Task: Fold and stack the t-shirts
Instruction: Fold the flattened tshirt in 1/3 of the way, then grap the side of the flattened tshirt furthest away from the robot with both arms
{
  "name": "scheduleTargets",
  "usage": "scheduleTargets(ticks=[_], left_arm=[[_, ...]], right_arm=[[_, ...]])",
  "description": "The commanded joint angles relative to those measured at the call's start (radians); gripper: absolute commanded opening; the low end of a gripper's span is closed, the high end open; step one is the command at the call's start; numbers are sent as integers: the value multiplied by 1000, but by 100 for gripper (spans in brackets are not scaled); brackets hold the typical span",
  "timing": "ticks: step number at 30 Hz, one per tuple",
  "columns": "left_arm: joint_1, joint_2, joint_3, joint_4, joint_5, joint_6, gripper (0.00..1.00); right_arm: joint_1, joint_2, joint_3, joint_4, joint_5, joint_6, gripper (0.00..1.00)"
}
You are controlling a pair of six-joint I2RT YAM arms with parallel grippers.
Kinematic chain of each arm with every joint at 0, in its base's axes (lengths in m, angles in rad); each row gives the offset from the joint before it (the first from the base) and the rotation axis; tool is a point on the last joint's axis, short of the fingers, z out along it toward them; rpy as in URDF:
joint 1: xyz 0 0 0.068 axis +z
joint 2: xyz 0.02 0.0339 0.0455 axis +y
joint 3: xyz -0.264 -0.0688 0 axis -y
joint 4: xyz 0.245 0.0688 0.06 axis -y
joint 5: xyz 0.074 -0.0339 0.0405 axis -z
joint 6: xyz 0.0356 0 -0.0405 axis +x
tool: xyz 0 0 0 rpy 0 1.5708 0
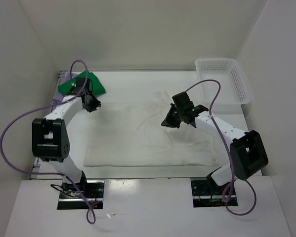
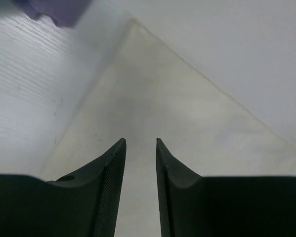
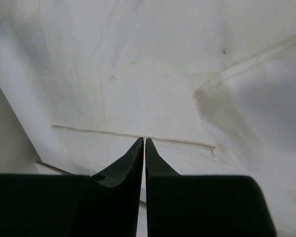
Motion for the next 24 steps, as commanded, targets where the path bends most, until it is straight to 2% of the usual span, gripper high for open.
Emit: scheduleTargets(ticks=[1, 9, 10, 19, 24], left_arm=[[7, 143, 116, 24, -110, 108, 38], [7, 351, 273, 46, -213, 152, 38], [7, 377, 282, 46, -213, 152, 40], [7, 462, 331, 61, -251, 161, 42], [7, 496, 354, 70, -242, 161, 47]], right_arm=[[-2, 67, 93, 54, -2, -92, 8], [-2, 141, 104, 97, -37, -115, 10], [-2, 141, 104, 97, -37, -115, 11], [-11, 190, 104, 97, -37, -135, 12], [-11, 210, 122, 97, -47, -145, 12]])
